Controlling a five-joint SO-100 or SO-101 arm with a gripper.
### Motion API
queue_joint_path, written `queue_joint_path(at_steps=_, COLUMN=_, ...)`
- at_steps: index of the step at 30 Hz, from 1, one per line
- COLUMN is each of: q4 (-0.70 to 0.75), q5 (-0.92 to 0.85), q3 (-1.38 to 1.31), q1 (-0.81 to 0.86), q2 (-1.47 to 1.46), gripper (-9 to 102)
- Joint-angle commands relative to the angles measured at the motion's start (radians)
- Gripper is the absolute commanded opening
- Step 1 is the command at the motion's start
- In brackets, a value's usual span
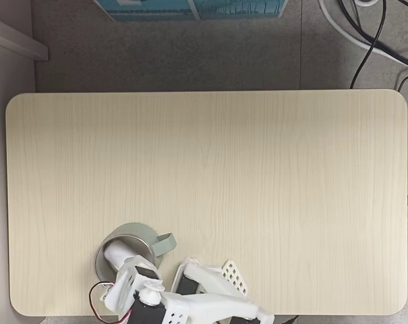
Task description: Grasp a dressing and put it in the cup.
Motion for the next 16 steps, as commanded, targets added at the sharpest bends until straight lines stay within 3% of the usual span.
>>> queue_joint_path(at_steps=1, q4=0.044, q5=0.014, q3=0.032, q1=-0.005, q2=-0.021, gripper=21)
queue_joint_path(at_steps=16, q4=0.044, q5=0.038, q3=0.071, q1=0.005, q2=-0.014, gripper=20)
